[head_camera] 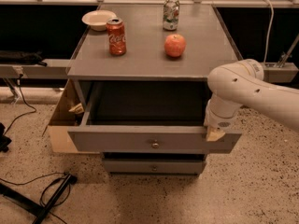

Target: Open top drawer

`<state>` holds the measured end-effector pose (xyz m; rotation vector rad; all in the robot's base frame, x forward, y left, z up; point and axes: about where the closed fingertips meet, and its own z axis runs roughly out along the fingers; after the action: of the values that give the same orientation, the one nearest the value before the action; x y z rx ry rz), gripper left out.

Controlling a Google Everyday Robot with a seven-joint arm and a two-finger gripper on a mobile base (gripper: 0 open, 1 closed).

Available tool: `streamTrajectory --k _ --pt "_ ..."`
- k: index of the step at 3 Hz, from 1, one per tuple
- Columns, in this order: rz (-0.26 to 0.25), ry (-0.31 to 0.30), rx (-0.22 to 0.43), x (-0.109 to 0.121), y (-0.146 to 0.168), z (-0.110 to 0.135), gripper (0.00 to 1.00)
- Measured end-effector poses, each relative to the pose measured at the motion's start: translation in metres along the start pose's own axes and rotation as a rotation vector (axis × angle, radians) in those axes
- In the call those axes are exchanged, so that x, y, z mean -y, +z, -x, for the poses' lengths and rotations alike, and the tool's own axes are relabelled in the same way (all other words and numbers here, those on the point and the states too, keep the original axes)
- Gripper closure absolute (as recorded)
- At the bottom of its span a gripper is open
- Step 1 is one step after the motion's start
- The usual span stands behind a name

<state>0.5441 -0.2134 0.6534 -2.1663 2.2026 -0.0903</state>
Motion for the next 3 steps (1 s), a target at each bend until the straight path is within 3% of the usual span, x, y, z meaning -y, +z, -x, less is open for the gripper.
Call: streamTrajectory --k 3 --pt "0.052 -0.063 0.032 -0.040 -0.011 -0.004 1.00"
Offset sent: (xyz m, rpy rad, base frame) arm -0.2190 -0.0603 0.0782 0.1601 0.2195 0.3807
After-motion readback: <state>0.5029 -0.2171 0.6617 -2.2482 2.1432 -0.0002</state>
